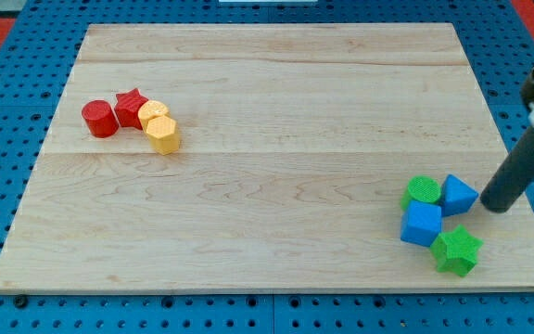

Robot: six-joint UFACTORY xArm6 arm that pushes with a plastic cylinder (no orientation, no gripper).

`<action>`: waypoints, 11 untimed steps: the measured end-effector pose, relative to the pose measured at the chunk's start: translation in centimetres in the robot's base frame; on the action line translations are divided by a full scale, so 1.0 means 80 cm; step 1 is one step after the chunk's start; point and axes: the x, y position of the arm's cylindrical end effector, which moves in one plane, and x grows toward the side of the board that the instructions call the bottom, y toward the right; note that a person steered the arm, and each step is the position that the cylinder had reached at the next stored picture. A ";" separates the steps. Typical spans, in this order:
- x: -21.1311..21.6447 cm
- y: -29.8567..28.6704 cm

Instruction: Push green star beside green circle

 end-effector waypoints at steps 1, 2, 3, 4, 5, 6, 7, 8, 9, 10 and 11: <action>0.021 -0.042; 0.022 -0.089; 0.022 -0.092; 0.014 -0.049; -0.010 -0.089; -0.030 -0.147; -0.071 -0.148; -0.036 -0.103; -0.001 -0.034; 0.049 0.017; 0.101 0.030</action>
